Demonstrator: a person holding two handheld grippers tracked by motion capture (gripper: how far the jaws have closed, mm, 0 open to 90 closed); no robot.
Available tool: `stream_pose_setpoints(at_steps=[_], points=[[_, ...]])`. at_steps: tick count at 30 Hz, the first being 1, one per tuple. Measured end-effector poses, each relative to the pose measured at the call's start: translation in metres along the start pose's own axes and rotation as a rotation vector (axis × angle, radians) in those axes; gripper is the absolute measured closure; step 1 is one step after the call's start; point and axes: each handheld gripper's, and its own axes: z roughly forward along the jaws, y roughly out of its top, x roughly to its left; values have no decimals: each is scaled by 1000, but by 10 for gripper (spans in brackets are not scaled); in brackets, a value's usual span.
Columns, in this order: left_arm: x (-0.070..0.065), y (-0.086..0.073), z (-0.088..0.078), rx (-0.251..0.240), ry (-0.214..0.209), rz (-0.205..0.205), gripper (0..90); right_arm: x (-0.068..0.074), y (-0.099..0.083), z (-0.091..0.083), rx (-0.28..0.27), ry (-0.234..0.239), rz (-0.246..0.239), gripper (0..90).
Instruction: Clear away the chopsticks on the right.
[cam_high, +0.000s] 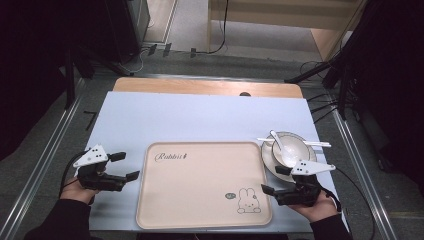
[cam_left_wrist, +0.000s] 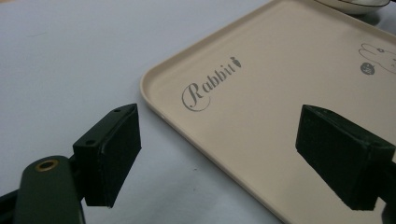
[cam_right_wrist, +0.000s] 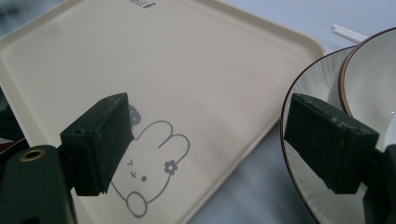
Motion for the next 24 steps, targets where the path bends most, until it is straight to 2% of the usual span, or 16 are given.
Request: stream_pose_setpoints(at_steps=[7, 11, 15, 17, 20, 24], points=[[1, 1, -3, -34, 13, -15, 138, -1, 0, -1, 5, -6, 10, 157], [2, 1, -4, -42, 18, -19, 137, -3, 1, -2, 12, 3, 49, 141], [1, 2, -4, -59, 25, -20, 136, -3, 2, -3, 33, 3, 24, 140], [1, 2, -4, -69, 24, -20, 136, -3, 3, -5, 28, -6, 37, 141], [2, 1, -5, -107, 12, -34, 135, -7, 7, -13, -7, -6, 70, 163], [1, 1, -6, -148, 27, -13, 136, -11, 11, -27, -31, -30, 85, 193]])
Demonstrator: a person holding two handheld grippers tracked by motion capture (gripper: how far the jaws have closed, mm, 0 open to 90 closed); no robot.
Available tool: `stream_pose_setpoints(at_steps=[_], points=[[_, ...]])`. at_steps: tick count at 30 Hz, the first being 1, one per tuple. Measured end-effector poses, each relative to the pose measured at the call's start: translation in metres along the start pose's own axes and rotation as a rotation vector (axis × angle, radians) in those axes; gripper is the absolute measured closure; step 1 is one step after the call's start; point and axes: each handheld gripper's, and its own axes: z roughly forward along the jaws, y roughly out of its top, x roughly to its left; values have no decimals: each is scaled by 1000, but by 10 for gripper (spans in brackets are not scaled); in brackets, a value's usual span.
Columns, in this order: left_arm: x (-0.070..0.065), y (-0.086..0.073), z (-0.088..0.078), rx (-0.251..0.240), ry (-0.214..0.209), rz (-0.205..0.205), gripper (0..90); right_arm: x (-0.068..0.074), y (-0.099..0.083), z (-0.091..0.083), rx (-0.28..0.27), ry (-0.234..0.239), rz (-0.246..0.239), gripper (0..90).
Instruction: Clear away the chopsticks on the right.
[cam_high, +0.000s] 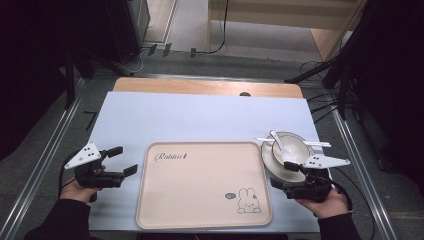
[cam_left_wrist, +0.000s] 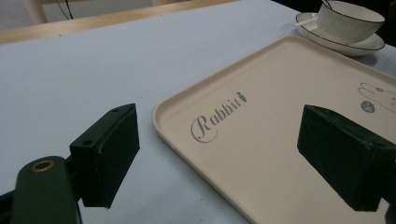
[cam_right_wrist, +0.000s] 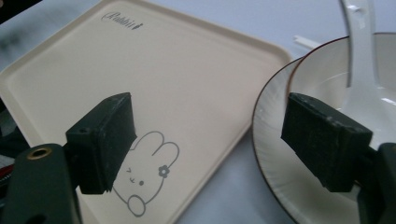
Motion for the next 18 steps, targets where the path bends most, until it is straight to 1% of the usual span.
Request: stream_pose_setpoints(at_steps=[1, 2, 4, 7, 11, 13, 16, 18], points=[[0, 0, 0, 0, 0, 0, 136, 0, 0, 0, 0, 0, 0, 193], [0, 0, 0, 0, 3, -1, 136, -4, 3, -6, -13, -8, 11, 206], [0, 0, 0, -5, 17, 8, 135, -8, 6, -10, -16, -20, 14, 208], [1, 0, -1, -8, 20, -4, 135, -15, 12, -16, -23, -35, 30, 212], [1, 0, -1, 7, 22, -1, 135, -25, 19, -23, -41, -66, 41, 218], [0, 1, 0, 9, 21, -1, 136, -34, 23, -27, -45, -84, 44, 234], [0, 1, 0, 9, 18, -4, 136, -46, 30, -32, -64, -105, 66, 244], [0, 1, 1, 10, 18, -5, 136, -54, 35, -36, -76, -129, 81, 252]])
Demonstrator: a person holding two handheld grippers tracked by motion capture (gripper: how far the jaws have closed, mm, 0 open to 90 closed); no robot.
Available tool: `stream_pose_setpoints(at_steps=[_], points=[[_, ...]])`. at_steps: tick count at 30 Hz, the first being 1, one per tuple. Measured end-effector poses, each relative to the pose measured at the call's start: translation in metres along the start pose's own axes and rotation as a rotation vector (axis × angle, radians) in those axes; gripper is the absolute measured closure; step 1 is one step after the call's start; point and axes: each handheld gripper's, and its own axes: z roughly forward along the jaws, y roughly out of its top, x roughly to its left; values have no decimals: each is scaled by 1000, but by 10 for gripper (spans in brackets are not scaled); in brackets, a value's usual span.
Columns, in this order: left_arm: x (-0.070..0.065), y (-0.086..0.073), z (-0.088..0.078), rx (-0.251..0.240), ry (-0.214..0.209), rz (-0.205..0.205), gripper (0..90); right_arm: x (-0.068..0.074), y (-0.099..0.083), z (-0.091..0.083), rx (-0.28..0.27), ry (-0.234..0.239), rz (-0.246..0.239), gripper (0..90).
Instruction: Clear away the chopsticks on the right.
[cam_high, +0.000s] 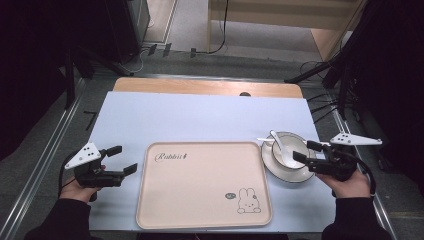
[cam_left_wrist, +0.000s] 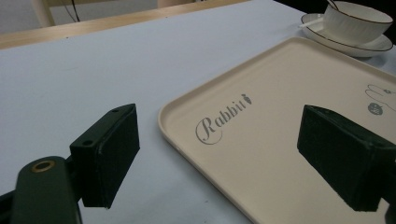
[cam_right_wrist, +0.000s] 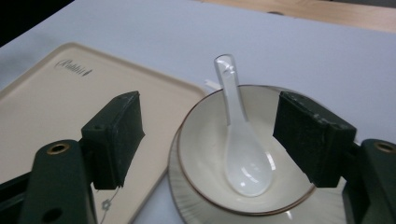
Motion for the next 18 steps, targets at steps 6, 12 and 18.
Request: stream_pose_setpoints(at_steps=[6, 12, 18], points=[[1, 0, 0, 8, 3, 1, 137, -22, 9, 2, -1, -58, 30, 278], [1, 0, 0, 12, 1, 3, 138, -46, 11, 7, -3, -119, 74, 348], [-1, 0, 2, 19, 2, 5, 138, -68, 7, 14, -7, -179, 121, 492]])
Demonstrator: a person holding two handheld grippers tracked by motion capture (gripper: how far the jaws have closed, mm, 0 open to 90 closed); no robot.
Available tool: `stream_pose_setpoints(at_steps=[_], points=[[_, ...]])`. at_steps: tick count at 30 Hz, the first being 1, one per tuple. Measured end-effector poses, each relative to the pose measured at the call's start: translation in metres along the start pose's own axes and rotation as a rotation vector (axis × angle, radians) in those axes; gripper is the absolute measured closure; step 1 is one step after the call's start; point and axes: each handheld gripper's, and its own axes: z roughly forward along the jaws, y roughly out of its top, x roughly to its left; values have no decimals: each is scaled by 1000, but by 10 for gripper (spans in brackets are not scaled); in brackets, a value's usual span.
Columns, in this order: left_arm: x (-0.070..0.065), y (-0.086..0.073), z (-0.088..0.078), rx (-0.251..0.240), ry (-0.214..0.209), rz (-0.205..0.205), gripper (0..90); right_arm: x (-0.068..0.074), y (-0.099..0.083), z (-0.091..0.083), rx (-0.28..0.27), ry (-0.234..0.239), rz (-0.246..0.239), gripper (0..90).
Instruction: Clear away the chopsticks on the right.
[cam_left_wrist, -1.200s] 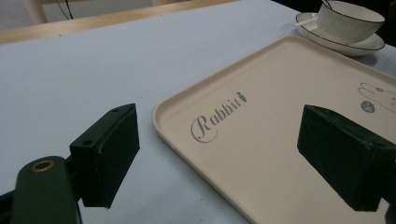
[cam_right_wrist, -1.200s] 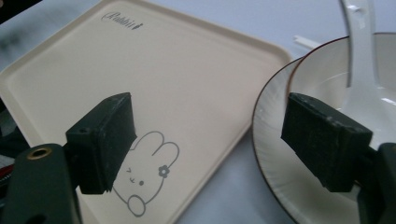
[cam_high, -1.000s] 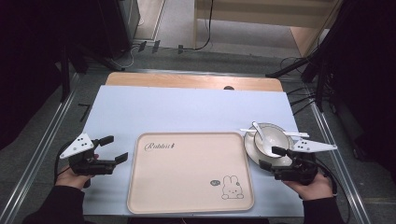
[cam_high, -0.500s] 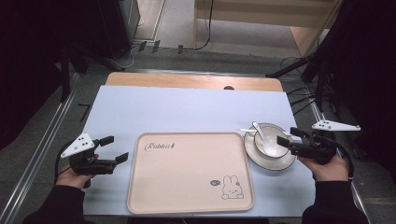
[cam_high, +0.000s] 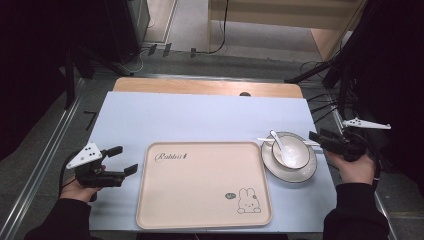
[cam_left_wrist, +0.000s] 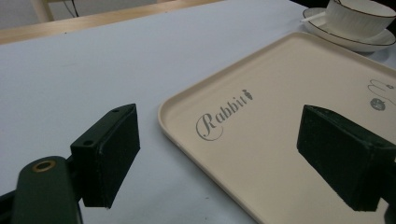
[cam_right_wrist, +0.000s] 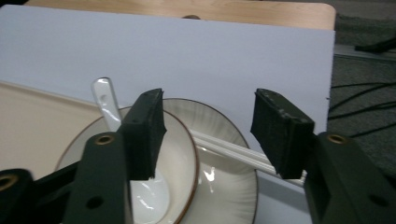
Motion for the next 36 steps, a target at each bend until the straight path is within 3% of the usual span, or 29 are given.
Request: stream_pose_setpoints(at_steps=[3, 7, 9, 16, 19, 22, 30, 36], points=[[-1, 0, 0, -1, 5, 4, 138, -6, -7, 10, -12, -3, 9, 582], [-1, 0, -1, 5, 12, 5, 139, -16, -13, 27, 26, -18, 36, 842], [-1, 0, -2, 6, 14, 7, 139, -19, -14, 36, 39, -23, 32, 900], [-1, -2, -3, 6, 18, 0, 139, -25, -18, 57, 110, -19, 25, 900], [-1, -3, -4, 9, 18, 2, 139, -26, -19, 59, 121, -7, 22, 900], [-1, -2, -3, 18, 18, 8, 140, -25, -20, 61, 147, -19, -19, 900], [-2, -2, -2, 19, 14, 9, 140, -26, -21, 62, 164, 5, -10, 900], [-2, -2, -2, 18, 11, 8, 140, -24, -22, 61, 185, 13, -36, 900]])
